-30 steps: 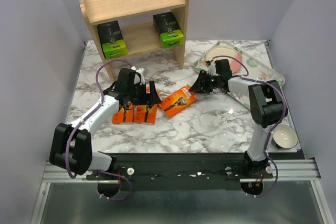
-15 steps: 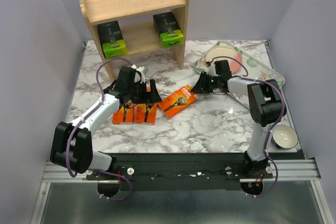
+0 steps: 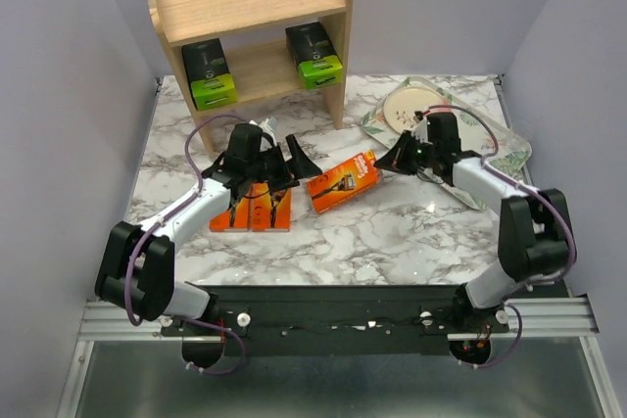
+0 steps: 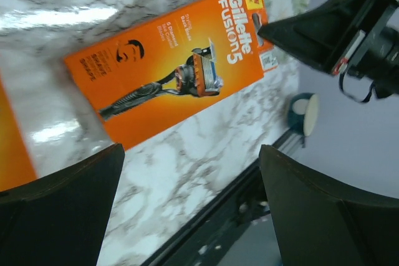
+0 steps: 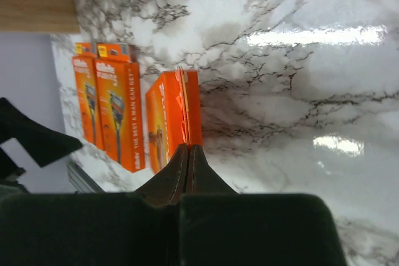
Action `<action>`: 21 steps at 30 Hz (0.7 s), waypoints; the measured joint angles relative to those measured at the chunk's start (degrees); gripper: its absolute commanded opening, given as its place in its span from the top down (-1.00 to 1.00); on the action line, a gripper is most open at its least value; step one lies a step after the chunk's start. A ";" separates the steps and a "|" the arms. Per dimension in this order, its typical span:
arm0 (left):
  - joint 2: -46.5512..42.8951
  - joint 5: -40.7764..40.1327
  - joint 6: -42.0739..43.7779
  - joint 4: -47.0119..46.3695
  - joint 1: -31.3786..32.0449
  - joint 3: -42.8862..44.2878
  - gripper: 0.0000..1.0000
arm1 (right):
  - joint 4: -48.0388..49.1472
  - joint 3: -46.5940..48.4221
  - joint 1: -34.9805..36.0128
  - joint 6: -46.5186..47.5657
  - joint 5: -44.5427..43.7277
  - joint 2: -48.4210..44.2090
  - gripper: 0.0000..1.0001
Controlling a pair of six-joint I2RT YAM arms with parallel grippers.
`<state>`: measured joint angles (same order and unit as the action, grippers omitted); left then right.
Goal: Place and organize the shaving razors onto the shelf
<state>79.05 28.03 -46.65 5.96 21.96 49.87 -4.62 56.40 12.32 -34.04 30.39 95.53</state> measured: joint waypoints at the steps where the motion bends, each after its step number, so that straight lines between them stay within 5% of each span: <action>1: 0.59 0.22 -2.64 -1.88 1.03 0.00 -0.97 | 0.07 -1.36 -0.33 -2.21 -0.79 -3.54 0.99; 8: 5.60 1.03 -14.71 -5.57 7.54 0.02 -0.97 | -1.14 -9.60 -0.39 -11.23 -7.63 -14.10 0.99; 21: 13.62 0.94 -33.09 -8.92 14.80 0.33 -0.97 | -2.84 -11.80 -0.35 -17.14 -13.05 -14.27 0.99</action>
<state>92.66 28.97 -79.75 -2.96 36.75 50.19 -7.46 44.60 11.97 -51.18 17.34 81.25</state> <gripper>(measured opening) 0.984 0.012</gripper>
